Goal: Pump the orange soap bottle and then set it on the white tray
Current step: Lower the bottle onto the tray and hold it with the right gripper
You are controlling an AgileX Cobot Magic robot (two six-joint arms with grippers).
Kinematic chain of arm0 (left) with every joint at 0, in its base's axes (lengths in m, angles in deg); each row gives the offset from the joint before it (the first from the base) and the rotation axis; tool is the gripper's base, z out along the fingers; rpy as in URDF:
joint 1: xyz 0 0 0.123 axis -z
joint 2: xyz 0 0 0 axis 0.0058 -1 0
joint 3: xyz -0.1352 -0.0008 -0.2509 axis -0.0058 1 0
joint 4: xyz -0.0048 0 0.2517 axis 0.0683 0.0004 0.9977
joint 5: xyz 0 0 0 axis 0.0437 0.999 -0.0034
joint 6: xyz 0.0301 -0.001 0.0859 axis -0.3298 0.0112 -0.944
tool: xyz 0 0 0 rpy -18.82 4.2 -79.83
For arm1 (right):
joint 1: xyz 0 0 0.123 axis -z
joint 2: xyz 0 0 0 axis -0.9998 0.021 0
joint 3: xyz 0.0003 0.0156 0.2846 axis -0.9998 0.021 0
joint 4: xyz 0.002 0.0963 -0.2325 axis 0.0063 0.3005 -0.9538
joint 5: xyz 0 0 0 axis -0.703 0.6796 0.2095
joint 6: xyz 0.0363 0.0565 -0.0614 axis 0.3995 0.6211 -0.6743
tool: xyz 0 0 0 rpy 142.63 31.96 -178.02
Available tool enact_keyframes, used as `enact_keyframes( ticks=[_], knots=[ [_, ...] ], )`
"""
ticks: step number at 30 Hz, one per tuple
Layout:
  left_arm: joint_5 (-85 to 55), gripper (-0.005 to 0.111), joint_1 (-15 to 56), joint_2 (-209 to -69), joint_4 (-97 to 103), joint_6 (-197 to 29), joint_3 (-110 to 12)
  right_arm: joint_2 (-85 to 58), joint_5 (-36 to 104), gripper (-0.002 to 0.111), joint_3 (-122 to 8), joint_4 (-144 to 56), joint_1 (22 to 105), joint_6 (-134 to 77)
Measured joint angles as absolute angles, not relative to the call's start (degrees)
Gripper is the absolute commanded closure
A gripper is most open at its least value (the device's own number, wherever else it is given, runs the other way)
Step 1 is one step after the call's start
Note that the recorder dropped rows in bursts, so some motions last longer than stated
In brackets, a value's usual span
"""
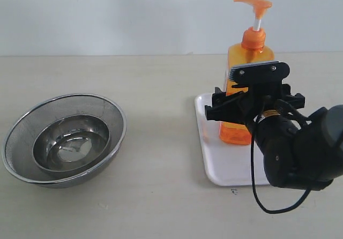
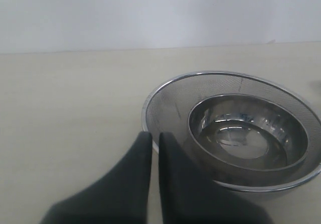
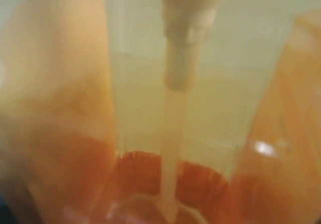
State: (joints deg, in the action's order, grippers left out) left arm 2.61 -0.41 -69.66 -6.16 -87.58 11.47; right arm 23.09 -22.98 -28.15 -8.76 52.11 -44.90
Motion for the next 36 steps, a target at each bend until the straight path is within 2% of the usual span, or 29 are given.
enact_keyframes(
  ticks=[10, 36],
  knots=[
    [2.61, 0.102, -0.41, -69.66, -6.16, -87.58, 11.47, 17.28, -17.16, 0.026, -28.15, -6.64, 52.11, -45.81],
    [2.61, 0.102, -0.41, -69.66, -6.16, -87.58, 11.47, 16.73, -7.13, 0.026, -28.15, -4.38, 52.11, -48.61]
  ],
)
